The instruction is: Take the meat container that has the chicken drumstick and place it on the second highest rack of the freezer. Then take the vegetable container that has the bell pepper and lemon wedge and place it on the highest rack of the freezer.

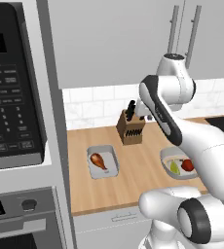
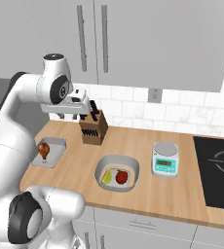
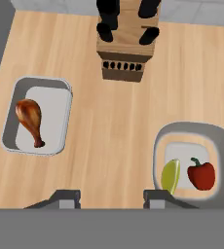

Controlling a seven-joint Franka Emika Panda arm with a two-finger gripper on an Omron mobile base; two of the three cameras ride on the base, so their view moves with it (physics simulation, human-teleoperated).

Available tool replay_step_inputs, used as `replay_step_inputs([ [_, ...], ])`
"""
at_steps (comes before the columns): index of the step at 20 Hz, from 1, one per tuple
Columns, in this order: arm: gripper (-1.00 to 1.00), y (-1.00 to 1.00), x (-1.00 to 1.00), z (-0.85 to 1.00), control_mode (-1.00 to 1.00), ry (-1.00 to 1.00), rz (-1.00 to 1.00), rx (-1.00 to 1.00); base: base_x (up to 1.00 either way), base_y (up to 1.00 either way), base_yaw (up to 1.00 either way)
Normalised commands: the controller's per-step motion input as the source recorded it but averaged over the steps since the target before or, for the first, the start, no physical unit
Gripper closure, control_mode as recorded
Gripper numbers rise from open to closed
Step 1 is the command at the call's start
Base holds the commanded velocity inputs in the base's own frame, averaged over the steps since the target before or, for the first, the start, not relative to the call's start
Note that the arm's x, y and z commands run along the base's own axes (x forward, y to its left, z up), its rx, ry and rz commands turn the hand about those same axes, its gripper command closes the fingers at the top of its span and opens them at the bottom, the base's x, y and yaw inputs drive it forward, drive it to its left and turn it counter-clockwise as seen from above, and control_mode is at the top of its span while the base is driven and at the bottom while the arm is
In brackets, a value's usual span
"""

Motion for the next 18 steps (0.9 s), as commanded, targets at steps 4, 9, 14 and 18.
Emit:
replay_step_inputs([
  [4,-1.0,0.02,-0.34,0.0,-1.0,-0.01,0.0,0.0,0.0,0.0,0.0],
  [9,-1.0,0.63,-0.78,-0.12,-1.0,0.0,0.17,-0.08,0.0,0.0,0.0],
  [14,-1.0,0.69,-0.1,-0.19,-1.0,0.14,0.39,-0.04,0.0,0.0,0.0],
  [18,-1.0,0.39,0.07,-0.36,-1.0,0.24,0.57,0.0,0.0,0.0,0.0],
])
